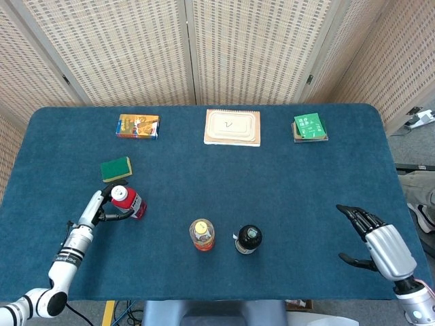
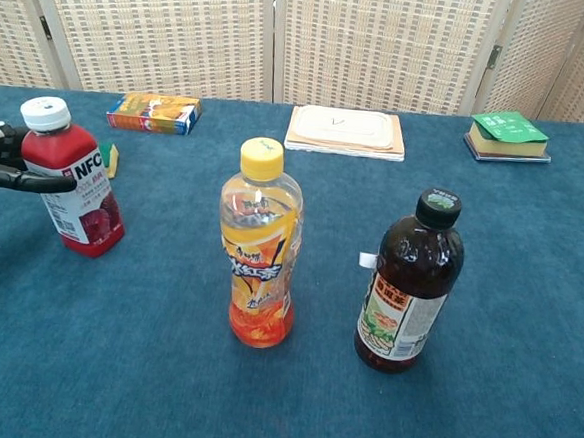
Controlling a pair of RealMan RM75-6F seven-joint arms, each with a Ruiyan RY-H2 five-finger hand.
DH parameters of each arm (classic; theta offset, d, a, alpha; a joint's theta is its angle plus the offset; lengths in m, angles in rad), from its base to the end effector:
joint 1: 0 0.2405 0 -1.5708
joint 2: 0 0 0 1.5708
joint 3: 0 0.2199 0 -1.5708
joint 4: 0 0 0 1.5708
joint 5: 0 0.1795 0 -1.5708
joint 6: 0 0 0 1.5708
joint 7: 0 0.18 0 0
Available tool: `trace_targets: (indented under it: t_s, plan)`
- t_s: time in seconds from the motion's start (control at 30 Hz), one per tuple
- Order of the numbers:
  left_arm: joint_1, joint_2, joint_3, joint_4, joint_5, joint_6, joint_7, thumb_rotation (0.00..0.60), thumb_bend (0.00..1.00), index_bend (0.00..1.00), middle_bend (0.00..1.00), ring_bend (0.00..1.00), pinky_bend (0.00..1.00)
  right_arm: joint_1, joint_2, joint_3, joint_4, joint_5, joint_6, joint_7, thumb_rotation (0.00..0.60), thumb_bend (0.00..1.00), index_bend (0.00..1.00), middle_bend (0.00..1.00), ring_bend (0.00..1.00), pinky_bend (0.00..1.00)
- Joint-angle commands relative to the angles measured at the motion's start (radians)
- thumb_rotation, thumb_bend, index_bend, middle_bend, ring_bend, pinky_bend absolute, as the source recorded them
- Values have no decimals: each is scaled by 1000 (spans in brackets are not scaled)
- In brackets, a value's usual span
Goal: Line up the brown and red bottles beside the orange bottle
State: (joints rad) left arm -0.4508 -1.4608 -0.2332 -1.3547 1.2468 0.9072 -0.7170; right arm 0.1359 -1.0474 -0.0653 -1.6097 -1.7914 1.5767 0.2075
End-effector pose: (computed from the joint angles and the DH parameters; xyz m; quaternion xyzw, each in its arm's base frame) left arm -0.2306 0.3272 0.0423 -0.4214 -0.6934 -0.4991 0.3041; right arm -0.2198 -0.1953 0.1646 0.6639 -0.3676 0.4711 0.4496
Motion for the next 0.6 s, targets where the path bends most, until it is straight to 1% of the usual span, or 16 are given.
trace_targets:
  t_s: [0.03, 0.13, 0.27, 0.33, 0.47, 0.6]
  plan:
    - [-2, -15, -4, 6, -26, 10, 38, 600, 99, 293, 163, 233, 407, 0, 1, 0, 0, 0, -1, 1, 600, 0, 88, 188, 177, 365]
    - [-1, -26, -10, 9, -47, 25, 71, 600, 99, 340, 187, 264, 443, 0, 1, 2, 0, 0, -2, 3, 600, 0, 88, 188, 176, 365]
    - [7, -37, -21, 5, -67, 51, 95, 600, 99, 395, 251, 336, 509, -1, 1, 3, 1, 0, -3, 5, 600, 0, 89, 188, 177, 365]
    - [9, -36, -23, 1, -68, 59, 99, 600, 99, 418, 276, 356, 525, -1, 1, 3, 2, 0, -4, 5, 600, 0, 89, 188, 177, 365]
    - [18, -29, -23, -14, -63, 75, 102, 600, 99, 450, 308, 384, 540, -1, 2, 4, 2, 0, -4, 7, 600, 0, 89, 188, 176, 365]
    - [32, -5, -15, -51, -47, 100, 120, 600, 98, 467, 327, 397, 540, -4, 5, 4, 1, -2, 1, 9, 600, 0, 89, 188, 176, 365]
